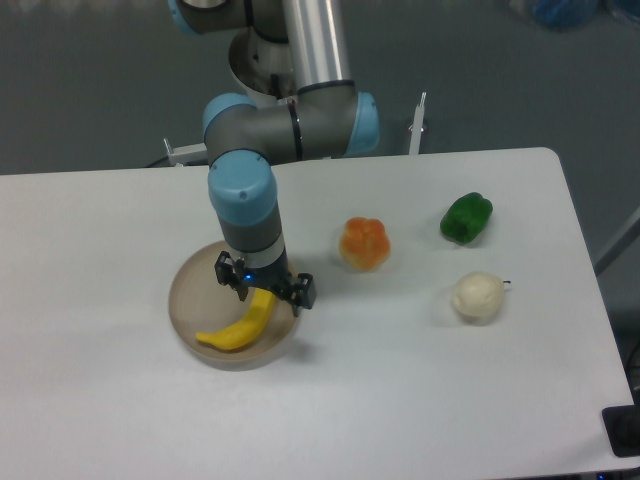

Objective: Place bananas on a plate
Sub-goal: 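Raise the open gripper away from the banana toward the onion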

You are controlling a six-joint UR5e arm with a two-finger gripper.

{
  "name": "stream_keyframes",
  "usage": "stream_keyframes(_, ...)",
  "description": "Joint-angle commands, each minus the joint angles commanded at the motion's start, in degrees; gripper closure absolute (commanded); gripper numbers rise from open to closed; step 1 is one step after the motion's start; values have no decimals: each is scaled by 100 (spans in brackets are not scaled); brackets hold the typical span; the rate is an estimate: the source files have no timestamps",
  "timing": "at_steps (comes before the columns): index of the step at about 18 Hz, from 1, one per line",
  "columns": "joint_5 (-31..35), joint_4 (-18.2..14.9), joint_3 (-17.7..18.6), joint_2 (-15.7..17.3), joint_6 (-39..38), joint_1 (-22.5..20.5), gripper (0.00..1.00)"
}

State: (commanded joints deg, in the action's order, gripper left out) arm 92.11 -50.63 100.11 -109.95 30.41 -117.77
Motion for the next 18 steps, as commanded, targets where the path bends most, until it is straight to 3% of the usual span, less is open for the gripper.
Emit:
stream_keyframes(4,26,0,-501,-79,376,-211,0)
stream_keyframes(6,113,26,-519,-88,981,-308,0)
stream_keyframes(9,755,26,-528,-53,2019,-624,0)
stream_keyframes(15,809,35,-633,-70,3724,-1169,0)
stream_keyframes(18,809,53,-633,-27,4025,-1284,0)
